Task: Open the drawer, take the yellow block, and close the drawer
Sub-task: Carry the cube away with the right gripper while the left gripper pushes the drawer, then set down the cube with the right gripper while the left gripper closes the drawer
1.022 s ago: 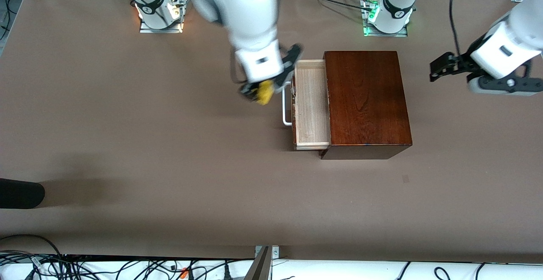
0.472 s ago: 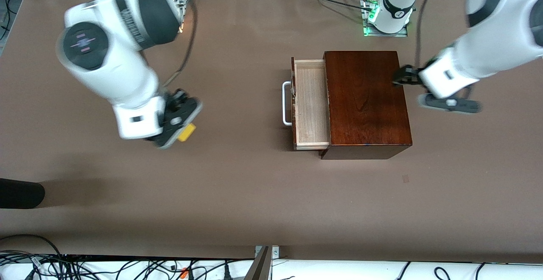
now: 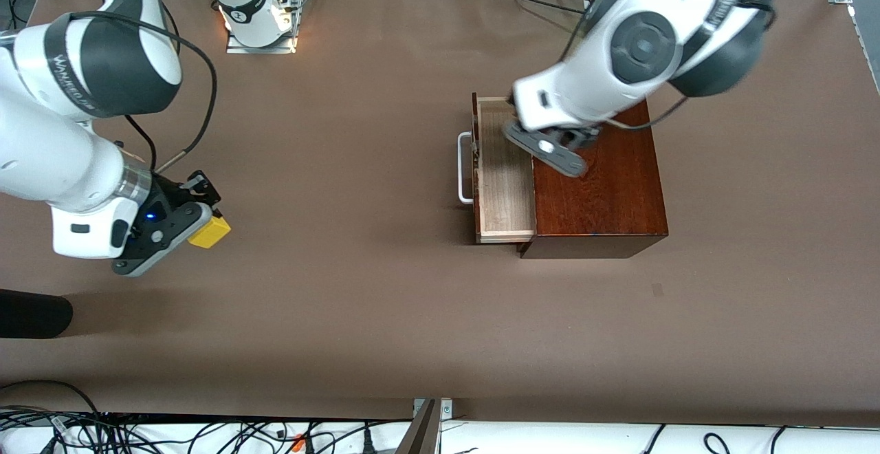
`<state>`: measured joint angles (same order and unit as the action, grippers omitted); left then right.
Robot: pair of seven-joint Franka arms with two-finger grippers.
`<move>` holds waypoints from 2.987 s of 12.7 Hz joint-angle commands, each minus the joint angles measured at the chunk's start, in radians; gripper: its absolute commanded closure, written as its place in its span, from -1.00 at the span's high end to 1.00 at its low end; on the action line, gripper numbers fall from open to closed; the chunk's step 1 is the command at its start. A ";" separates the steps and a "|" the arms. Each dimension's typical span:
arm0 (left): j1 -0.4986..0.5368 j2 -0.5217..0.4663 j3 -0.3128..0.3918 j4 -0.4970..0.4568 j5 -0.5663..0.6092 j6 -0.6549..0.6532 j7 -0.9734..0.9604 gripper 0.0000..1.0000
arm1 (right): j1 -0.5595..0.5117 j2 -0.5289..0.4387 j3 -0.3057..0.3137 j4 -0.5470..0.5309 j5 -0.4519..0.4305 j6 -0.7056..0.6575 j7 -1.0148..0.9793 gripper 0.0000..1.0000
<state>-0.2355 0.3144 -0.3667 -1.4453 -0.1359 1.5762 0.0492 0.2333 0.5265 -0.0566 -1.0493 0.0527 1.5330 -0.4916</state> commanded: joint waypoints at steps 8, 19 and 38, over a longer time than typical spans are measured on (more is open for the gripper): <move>-0.172 0.281 -0.064 0.034 0.037 0.421 0.705 1.00 | -0.017 -0.080 -0.005 -0.134 0.018 -0.068 0.269 -0.98; -0.212 0.365 -0.049 -0.014 0.305 0.397 0.729 1.00 | -0.019 -0.096 -0.014 -0.745 0.003 0.602 0.413 -0.85; -0.130 0.335 -0.049 -0.004 0.512 0.134 0.727 1.00 | -0.032 -0.233 -0.037 -0.761 0.007 0.638 0.482 1.00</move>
<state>-0.3729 0.6758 -0.4179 -1.4426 0.3307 1.7329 0.7551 0.2090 0.4138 -0.1072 -1.7924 0.0552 2.2616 -0.0033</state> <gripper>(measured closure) 0.000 0.000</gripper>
